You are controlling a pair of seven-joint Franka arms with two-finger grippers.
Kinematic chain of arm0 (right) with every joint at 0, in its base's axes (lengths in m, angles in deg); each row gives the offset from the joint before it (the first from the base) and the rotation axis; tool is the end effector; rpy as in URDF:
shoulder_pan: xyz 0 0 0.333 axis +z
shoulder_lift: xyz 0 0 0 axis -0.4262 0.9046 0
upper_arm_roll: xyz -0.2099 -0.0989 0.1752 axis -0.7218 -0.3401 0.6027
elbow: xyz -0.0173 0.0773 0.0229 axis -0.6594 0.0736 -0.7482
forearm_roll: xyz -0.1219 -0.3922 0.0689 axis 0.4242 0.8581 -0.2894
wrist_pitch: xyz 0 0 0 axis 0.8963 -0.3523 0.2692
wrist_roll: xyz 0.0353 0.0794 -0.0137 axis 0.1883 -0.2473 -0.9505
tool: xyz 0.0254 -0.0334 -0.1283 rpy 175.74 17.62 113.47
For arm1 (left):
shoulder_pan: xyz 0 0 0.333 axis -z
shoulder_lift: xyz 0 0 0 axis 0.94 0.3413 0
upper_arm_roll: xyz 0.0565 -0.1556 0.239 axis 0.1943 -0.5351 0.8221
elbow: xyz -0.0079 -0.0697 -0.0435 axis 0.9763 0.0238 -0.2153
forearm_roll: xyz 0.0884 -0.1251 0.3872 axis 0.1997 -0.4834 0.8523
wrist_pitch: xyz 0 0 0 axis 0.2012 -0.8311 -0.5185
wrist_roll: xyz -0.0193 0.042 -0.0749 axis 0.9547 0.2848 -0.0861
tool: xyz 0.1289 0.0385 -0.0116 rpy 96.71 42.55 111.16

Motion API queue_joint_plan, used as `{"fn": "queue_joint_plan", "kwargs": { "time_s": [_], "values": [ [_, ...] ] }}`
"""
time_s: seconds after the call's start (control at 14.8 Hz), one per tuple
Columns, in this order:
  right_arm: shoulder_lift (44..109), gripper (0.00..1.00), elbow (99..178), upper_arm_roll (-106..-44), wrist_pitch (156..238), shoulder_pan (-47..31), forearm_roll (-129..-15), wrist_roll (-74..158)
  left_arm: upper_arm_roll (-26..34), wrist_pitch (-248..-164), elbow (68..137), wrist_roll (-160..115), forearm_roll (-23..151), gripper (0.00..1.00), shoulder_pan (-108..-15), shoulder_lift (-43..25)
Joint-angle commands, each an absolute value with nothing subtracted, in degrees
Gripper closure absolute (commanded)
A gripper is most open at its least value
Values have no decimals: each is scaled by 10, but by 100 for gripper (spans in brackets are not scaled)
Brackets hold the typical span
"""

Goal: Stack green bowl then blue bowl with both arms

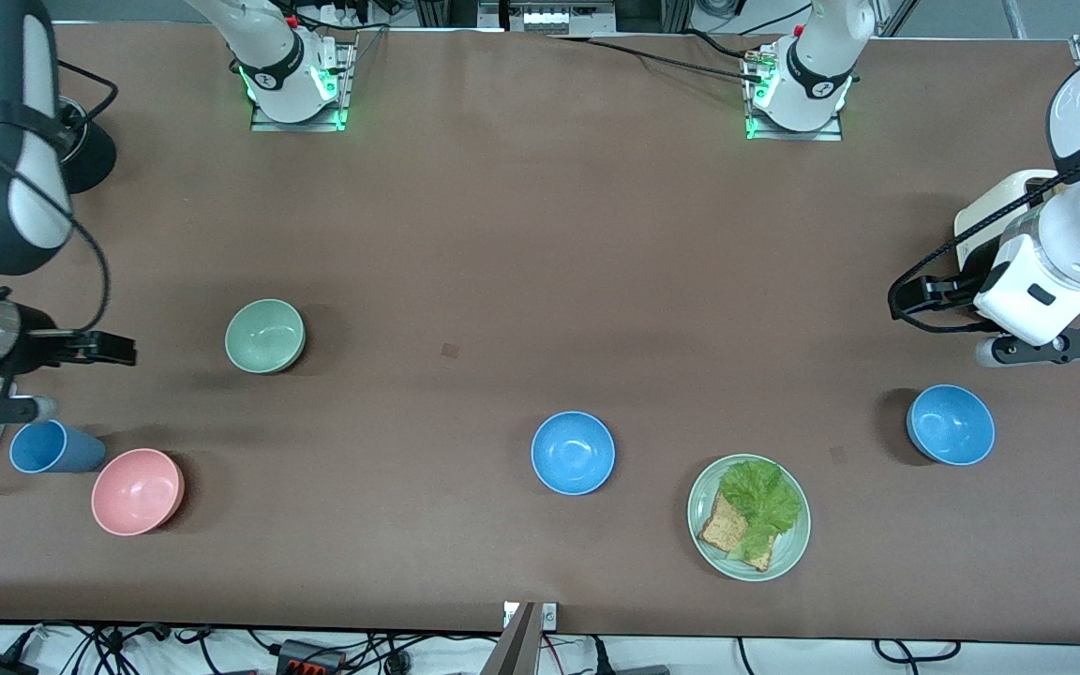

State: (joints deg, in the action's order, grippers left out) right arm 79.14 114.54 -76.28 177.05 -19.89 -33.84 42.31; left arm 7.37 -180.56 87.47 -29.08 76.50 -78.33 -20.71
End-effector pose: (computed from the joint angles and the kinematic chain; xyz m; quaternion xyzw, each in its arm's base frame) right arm 0.6917 -0.0059 0.4166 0.9974 0.0346 -0.0532 0.0338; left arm 0.6358 -0.0516 0.4806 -0.9970 -0.0575 0.0505 0.0059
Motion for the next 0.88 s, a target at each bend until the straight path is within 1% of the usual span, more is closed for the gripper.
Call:
{"fn": "queue_joint_plan", "kwargs": {
  "time_s": [0.0,0.14,0.34,0.61,0.81],
  "values": [
    [789,0,1139,-764,1765,-180,-337,431,74,-1796,882,-292,754,0,-793,-223],
    [785,0,1139,-769,1765,-189,-340,428,74,-1779,882,-282,753,0,-807,-223],
    [758,0,1139,-769,1763,-201,-351,424,78,-1778,882,-250,753,0,-810,-223],
    [764,0,1140,-768,1765,-213,-380,430,81,-1784,882,-249,756,0,-812,-217],
    [770,0,1143,-768,1772,-215,-381,430,81,-1794,881,-249,759,0,-829,-183]
  ]
}}
